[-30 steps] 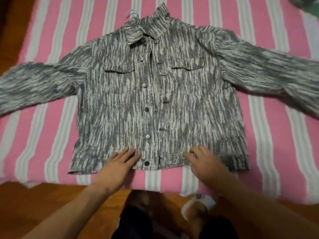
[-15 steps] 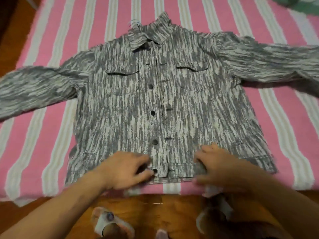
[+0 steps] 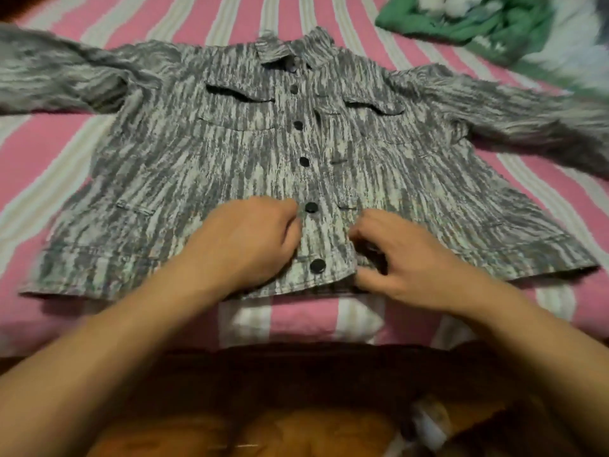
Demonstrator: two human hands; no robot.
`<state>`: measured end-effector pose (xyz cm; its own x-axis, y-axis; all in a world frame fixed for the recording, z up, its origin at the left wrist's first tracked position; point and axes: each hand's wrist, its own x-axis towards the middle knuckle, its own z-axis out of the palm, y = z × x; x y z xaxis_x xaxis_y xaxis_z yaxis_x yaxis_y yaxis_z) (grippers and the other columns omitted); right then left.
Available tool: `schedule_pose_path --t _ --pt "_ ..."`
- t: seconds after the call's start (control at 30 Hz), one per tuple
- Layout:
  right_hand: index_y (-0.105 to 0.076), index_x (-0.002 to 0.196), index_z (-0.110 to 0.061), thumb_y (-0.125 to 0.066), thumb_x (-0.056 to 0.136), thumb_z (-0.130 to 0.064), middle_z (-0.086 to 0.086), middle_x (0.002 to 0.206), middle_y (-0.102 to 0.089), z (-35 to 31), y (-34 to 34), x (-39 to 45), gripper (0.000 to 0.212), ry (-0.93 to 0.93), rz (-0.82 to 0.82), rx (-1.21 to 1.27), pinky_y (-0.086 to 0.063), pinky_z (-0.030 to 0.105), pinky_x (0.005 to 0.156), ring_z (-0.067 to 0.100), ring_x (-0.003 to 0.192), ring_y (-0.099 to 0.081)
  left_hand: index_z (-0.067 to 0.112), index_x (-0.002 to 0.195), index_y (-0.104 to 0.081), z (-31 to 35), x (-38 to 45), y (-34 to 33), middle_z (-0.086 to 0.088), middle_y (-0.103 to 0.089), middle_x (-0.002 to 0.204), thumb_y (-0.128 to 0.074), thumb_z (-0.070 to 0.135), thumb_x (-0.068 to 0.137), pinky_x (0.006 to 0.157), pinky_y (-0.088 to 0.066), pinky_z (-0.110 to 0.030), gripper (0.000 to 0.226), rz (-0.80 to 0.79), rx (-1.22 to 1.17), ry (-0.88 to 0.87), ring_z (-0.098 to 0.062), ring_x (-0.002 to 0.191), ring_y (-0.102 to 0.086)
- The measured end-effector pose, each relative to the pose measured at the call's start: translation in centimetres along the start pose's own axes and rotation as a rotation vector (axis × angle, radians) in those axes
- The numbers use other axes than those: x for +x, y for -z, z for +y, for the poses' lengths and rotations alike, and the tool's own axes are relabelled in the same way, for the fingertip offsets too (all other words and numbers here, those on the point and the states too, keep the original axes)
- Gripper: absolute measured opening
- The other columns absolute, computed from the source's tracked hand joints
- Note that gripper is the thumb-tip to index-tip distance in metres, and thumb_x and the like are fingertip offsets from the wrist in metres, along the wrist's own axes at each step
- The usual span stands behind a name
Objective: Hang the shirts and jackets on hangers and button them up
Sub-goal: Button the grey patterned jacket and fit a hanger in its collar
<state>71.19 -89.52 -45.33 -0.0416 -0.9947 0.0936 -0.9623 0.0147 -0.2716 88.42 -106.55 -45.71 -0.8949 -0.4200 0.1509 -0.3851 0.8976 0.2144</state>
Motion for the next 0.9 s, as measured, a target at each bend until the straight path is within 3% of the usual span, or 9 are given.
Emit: schedule_pose_path --t 0.13,0.23,0.3,0.37,0.47,0.53,0.67,0.8,0.9 --pt "-0.062 0.123 -0.024 -0.049 0.087 -0.073 -0.011 0.112 -0.05 -0.6 0.7 -2.2 0.062 -0.066 -0.013 0.0 -0.046 0.031 0.092 0.009 0.105 -0.045 0.023 0.082 -0.045 0.9 -0.8 0.3 0.005 -0.052 0.071 -0.037 0.032 0.102 0.055 -0.032 -0.033 0.024 0.017 0.019 0.106 -0.013 0.059 -0.046" --pt "-0.073 0.117 -0.024 -0.054 0.092 -0.056 -0.01 0.103 -0.058 -0.9 0.5 -2.8 0.045 -0.129 0.059 0.108 -0.05 0.041 0.09 0.012 0.1 -0.053 0.022 0.087 -0.049 1.5 -2.2 0.3 0.003 -0.057 0.081 -0.038 0.036 0.102 0.055 -0.032 -0.032 0.024 0.028 -0.004 0.15 -0.011 0.065 -0.048" --pt "-0.077 0.103 -0.025 -0.057 0.092 -0.049 -0.011 0.092 -0.061 -0.8 0.5 -2.2 0.032 -0.188 0.12 0.189 -0.051 0.039 0.084 0.013 0.091 -0.057 0.024 0.093 -0.053 1.8 -3.2 0.3 0.005 -0.058 0.089 -0.033 0.05 0.103 0.062 -0.043 -0.032 0.034 0.051 0.025 0.15 -0.013 0.075 -0.053" --pt "-0.074 0.09 -0.029 -0.067 0.094 -0.03 -0.012 0.085 -0.066 -0.7 1.2 -1.9 0.008 -0.369 0.219 0.466 -0.049 0.029 0.075 0.013 0.082 -0.061 0.027 0.1 -0.057 2.0 -4.0 0.3 0.008 -0.056 0.093 -0.026 0.061 0.101 0.07 -0.05 -0.033 0.046 0.08 0.048 0.105 -0.012 0.084 -0.054" --pt "-0.069 0.093 -0.012 -0.063 0.096 -0.008 0.002 0.077 -0.072 -0.3 3.0 -1.9 0.007 -0.652 0.473 1.183 -0.055 0.027 0.061 0.017 0.066 -0.068 0.029 0.107 -0.059 2.0 -4.4 0.4 0.013 -0.056 0.099 -0.024 0.062 0.101 0.071 -0.048 -0.028 0.049 0.113 -0.023 0.028 -0.006 0.087 -0.053" --pt "-0.061 0.09 0.0 -0.06 0.096 -0.002 0.006 0.067 -0.07 -0.5 4.1 -2.3 0.006 -0.692 0.47 1.454 -0.054 0.026 0.051 0.016 0.055 -0.066 0.029 0.11 -0.057 1.9 -4.2 0.5 0.014 -0.053 0.1 -0.024 0.064 0.099 0.067 -0.044 -0.025 0.049 0.115 -0.006 -0.011 -0.005 0.085 -0.051" --pt "-0.059 0.084 -0.008 -0.067 0.09 -0.005 0.01 0.075 -0.067 -1.6 4.1 -2.6 0.011 -0.642 0.196 1.188 -0.052 0.03 0.052 0.022 0.065 -0.064 0.028 0.101 -0.05 2.3 -4.3 0.6 0.011 -0.047 0.096 -0.033 0.073 0.094 0.067 -0.045 -0.026 0.049 0.083 0.129 -0.087 -0.009 0.081 -0.048" --pt "-0.066 0.098 0.003 -0.077 0.085 -0.009 0.027 0.101 -0.071 -1.7 4.1 -2.1 0.02 -0.647 0.157 1.232 -0.057 0.032 0.057 0.026 0.073 -0.069 0.028 0.095 -0.052 3.8 -4.8 0.9 0.011 -0.046 0.095 -0.044 0.073 0.091 0.075 -0.04 -0.026 0.046 0.057 0.089 -0.043 -0.01 0.087 -0.045" --pt "-0.066 0.1 0.008 -0.08 0.082 -0.018 0.023 0.093 -0.071 -2.2 4.0 -2.6 0.035 -0.623 0.197 1.285 -0.059 0.04 0.069 0.03 0.078 -0.066 0.026 0.092 -0.059 6.1 -5.8 0.5 0.01 -0.048 0.094 -0.062 0.056 0.088 0.078 -0.038 -0.032 0.03 0.123 0.02 0.074 -0.014 0.091 -0.044"
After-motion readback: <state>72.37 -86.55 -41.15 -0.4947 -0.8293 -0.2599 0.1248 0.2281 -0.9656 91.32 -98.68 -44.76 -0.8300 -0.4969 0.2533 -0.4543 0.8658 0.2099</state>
